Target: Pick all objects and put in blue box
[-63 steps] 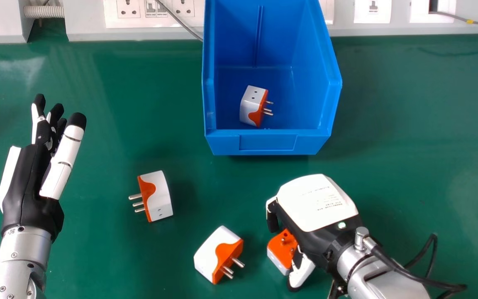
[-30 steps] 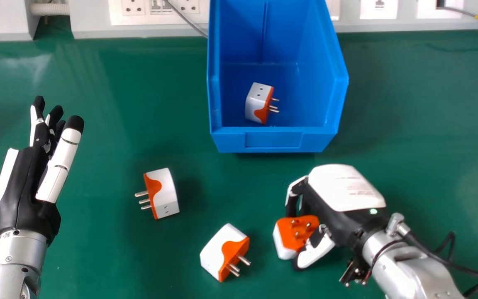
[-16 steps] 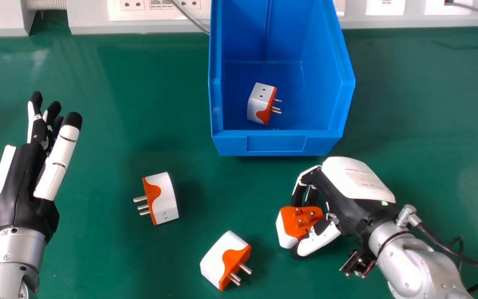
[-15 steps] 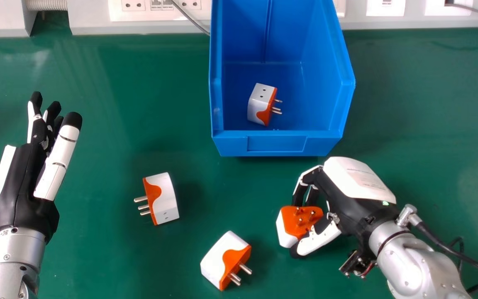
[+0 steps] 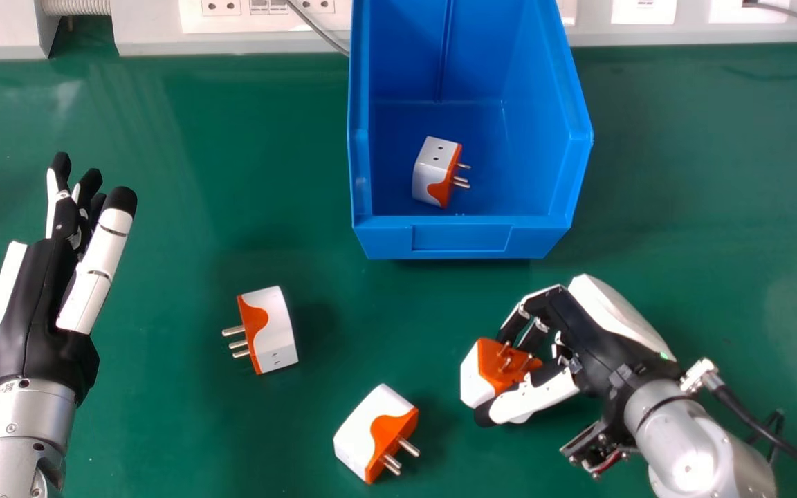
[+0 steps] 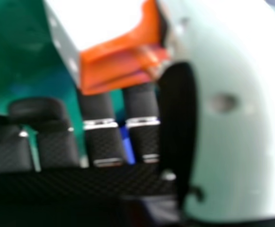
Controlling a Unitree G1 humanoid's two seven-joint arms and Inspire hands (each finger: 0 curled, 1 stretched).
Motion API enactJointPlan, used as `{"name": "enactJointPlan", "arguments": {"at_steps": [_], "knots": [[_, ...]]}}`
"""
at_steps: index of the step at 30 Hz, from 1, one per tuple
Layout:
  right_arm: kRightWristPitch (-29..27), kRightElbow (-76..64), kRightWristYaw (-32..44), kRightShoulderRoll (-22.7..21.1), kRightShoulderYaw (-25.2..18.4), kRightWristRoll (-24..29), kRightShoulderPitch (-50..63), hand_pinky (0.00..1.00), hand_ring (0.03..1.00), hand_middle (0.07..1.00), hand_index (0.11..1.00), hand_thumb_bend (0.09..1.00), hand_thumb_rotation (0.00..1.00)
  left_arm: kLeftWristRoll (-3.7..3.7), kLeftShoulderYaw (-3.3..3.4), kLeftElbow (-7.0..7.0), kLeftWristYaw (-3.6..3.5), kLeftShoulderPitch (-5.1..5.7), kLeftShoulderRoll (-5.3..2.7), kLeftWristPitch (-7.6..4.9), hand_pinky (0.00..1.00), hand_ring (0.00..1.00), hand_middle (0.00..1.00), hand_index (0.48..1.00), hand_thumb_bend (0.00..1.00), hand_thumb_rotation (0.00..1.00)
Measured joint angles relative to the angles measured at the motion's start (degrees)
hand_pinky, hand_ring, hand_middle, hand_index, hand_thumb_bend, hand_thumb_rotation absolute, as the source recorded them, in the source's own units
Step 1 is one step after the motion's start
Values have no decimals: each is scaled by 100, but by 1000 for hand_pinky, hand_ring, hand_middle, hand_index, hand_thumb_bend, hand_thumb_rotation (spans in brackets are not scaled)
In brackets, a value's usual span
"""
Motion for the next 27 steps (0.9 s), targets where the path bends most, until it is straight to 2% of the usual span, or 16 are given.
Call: {"name": "enactJointPlan", "arguments": {"at_steps": [12,16,22,27], "knots": [[173,-814,-4,143,-201,373,240,19,53,110,469,481,125,1,-1,23,17,-7,0,2,1000,1000,1000,1000,545,767],[257,-1057,-4,181,-210,373,238,15,49,105,469,480,126,1,-1,29,19,-12,0,2,1000,1000,1000,1000,545,766],[276,-1144,-17,189,-212,325,144,13,45,102,469,480,128,1,-1,124,24,-43,0,3,1000,1000,1000,1000,542,766],[229,-1161,-75,204,-257,365,-187,13,45,102,469,481,128,1,-12,127,31,-86,0,12,1000,1000,1000,1000,536,766]]}}
